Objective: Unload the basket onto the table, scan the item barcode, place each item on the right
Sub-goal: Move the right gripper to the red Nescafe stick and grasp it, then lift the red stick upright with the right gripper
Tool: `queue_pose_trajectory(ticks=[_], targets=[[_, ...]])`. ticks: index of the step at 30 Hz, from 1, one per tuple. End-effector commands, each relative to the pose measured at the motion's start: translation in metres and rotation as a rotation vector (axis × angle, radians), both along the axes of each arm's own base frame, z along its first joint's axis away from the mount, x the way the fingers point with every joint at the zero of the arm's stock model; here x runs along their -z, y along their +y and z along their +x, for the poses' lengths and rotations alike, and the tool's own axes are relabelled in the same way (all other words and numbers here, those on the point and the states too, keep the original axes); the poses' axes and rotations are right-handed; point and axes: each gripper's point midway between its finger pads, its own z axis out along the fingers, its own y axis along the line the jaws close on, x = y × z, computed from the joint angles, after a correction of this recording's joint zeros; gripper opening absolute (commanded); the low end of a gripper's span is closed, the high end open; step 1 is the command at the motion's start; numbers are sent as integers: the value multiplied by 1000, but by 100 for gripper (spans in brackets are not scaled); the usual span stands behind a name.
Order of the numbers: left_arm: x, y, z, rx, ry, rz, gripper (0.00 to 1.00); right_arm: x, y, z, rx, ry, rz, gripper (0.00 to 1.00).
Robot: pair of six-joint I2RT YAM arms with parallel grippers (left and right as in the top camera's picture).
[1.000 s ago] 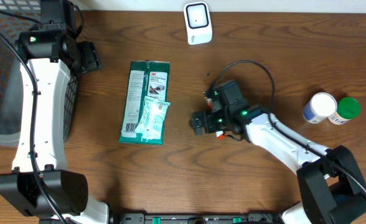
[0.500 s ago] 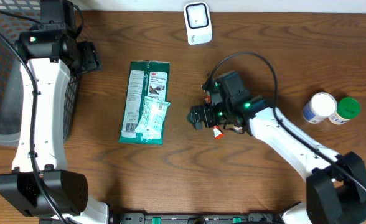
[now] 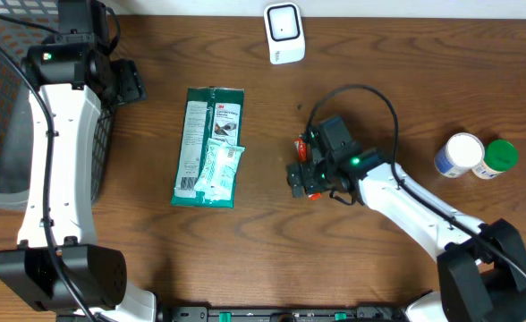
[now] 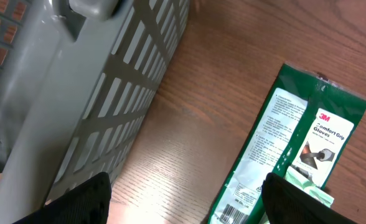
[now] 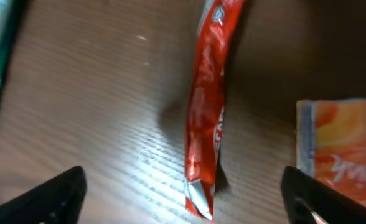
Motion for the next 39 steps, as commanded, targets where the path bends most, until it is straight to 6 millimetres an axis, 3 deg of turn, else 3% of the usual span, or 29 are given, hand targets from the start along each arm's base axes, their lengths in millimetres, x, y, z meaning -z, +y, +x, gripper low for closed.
queue_pose_trajectory(ticks=[1, 5, 11, 16, 22, 27, 31, 32, 36, 39], targets=[[6, 8, -1, -6, 24, 30, 77, 21, -5, -10, -14, 6, -31, 86], [6, 8, -1, -6, 24, 30, 78, 31, -6, -11, -13, -19, -16, 77], [6, 8, -1, -6, 24, 30, 78, 27, -5, 2, -36, -92, -27, 66], [6, 8, -1, -6, 24, 30, 78, 31, -13, 7, -59, -127, -98, 61], [6, 8, -1, -6, 24, 30, 78, 41, -9, 8, -70, -113, -86, 56], [6, 8, -1, -6, 24, 30, 78, 39, -20, 19, -37, -163, -149, 37], [6, 8, -1, -6, 24, 30, 78, 39, -25, 21, -23, -175, -178, 4], [6, 8, -1, -6, 24, 30, 78, 39, -25, 21, -23, -175, -177, 1], [6, 8, -1, -6, 24, 30, 78, 34, -30, 13, -26, -153, -190, 1], [6, 8, -1, -6, 24, 30, 78, 11, -32, 4, -107, -172, -199, 1]])
